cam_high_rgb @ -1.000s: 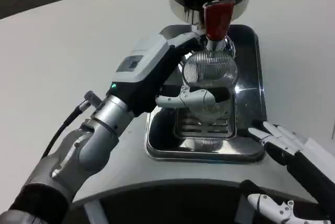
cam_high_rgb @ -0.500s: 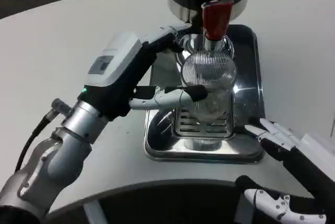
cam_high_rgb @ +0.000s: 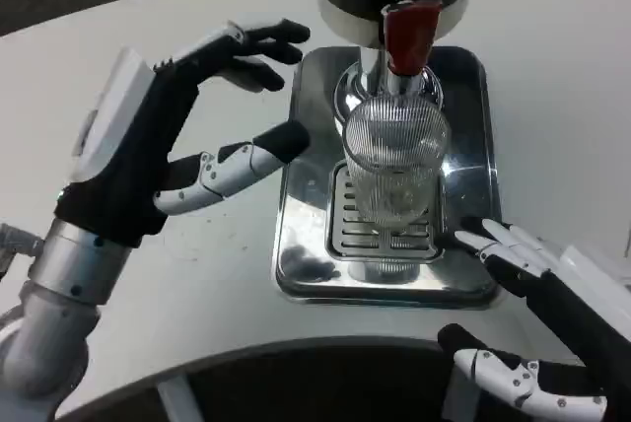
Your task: Grasp the cup under the faucet to collect the drink, then remove the cup.
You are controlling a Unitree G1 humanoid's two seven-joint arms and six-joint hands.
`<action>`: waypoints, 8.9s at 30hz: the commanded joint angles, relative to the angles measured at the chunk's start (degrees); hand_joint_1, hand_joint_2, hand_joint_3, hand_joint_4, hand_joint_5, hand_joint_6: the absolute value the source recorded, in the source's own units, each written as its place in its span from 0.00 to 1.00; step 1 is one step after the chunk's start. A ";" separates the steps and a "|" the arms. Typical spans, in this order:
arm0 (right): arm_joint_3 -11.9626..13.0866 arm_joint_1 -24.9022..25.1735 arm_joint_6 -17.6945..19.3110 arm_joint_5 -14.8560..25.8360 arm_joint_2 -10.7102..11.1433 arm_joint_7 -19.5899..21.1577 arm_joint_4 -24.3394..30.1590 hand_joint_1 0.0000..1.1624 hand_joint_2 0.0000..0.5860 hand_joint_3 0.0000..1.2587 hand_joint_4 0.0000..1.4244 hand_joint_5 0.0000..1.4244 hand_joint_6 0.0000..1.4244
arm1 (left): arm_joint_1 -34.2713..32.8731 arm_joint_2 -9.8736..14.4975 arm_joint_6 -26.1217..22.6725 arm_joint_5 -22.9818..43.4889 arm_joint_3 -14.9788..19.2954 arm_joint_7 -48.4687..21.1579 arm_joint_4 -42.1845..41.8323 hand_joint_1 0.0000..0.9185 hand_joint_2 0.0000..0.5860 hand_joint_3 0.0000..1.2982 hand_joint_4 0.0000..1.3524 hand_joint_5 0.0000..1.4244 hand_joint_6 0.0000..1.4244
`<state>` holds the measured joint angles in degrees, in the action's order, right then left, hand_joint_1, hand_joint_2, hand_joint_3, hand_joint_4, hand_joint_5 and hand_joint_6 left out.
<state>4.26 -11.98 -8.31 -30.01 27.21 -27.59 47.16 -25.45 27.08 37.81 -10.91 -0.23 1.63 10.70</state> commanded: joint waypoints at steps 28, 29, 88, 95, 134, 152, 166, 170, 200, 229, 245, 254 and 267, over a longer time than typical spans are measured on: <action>-0.18 -2.46 0.23 -0.45 -0.39 0.67 1.06 0.29 0.71 0.12 0.02 0.00 0.00 | -10.43 1.72 -35.12 32.02 5.95 -33.26 -11.24 0.00 0.18 0.21 0.18 0.26 0.23; -0.16 -2.53 0.27 -0.46 -0.38 0.69 1.13 0.29 0.71 0.12 0.02 0.00 0.00 | -10.96 1.49 -35.25 31.88 5.81 -33.50 -10.87 0.00 0.18 0.21 0.18 0.26 0.22; 2.12 -5.19 0.11 1.04 -0.89 1.34 2.59 0.29 0.71 0.12 0.02 0.00 0.00 | -30.26 -4.47 -25.83 19.78 -4.57 -50.87 13.79 0.00 0.07 0.15 0.10 0.16 0.11; 2.02 -5.16 -0.02 0.97 -1.02 1.30 2.55 0.29 0.71 0.12 0.02 0.00 0.00 | -30.05 -4.04 -24.06 18.30 -5.02 -50.70 13.63 0.00 0.02 0.11 0.06 0.13 0.09; 0.51 1.35 -1.86 8.56 -9.39 7.58 -5.55 0.43 0.48 0.00 0.00 0.05 0.00 | -28.56 -1.12 -15.75 13.20 -9.90 -51.16 12.79 0.00 0.00 0.06 0.00 0.05 0.06; -1.99 10.63 0.56 14.18 -12.42 14.85 -17.80 0.56 0.40 0.00 0.00 0.04 0.00 | -27.83 -0.29 -15.27 12.24 -9.89 -50.71 10.50 0.00 0.01 0.06 0.00 0.05 0.06; -3.16 16.97 7.23 16.11 -13.19 18.65 -27.55 0.60 0.37 0.00 0.00 0.04 0.00 | -27.80 0.23 -15.17 12.37 -9.49 -50.45 10.04 0.00 0.02 0.07 0.00 0.06 0.06; -3.23 18.19 8.76 16.70 -13.15 18.99 -29.74 0.60 0.37 0.00 0.00 0.04 0.00 | -27.92 0.27 -15.08 12.30 -9.45 -50.35 10.10 0.00 0.02 0.07 0.00 0.06 0.06; -4.37 29.77 13.24 18.85 -13.06 19.19 -45.15 0.67 0.32 0.00 0.00 0.04 0.00 | -28.55 1.06 -14.41 12.37 -9.29 -50.74 10.73 0.00 0.03 0.09 0.02 0.07 0.06; -5.74 35.60 14.96 21.03 -14.33 19.61 -54.14 0.66 0.35 0.00 0.00 0.04 0.00 | -30.83 0.22 -11.53 11.14 -10.45 -50.89 15.73 0.00 0.04 0.09 0.03 0.08 0.06; -6.36 36.06 16.07 21.13 -15.20 20.04 -55.03 0.66 0.36 0.02 0.03 0.08 0.00 | -31.38 0.20 -10.86 11.05 -11.01 -50.72 17.25 0.00 0.04 0.10 0.03 0.08 0.06; -6.83 35.70 16.76 21.01 -16.07 20.73 -54.64 0.66 0.36 0.05 0.06 0.09 0.00 | -31.21 0.50 -10.90 11.08 -11.11 -50.87 16.89 0.00 0.04 0.10 0.03 0.08 0.06; -7.24 35.22 16.45 20.60 -16.48 21.95 -54.02 0.65 0.36 0.06 0.06 0.10 0.00 | -30.87 0.74 -10.76 10.45 -11.47 -50.81 15.90 0.00 0.04 0.10 0.04 0.08 0.06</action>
<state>-2.49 24.22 6.73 -9.38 11.50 -6.27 -7.36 -58.41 27.13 27.64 2.02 -9.59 -46.75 26.26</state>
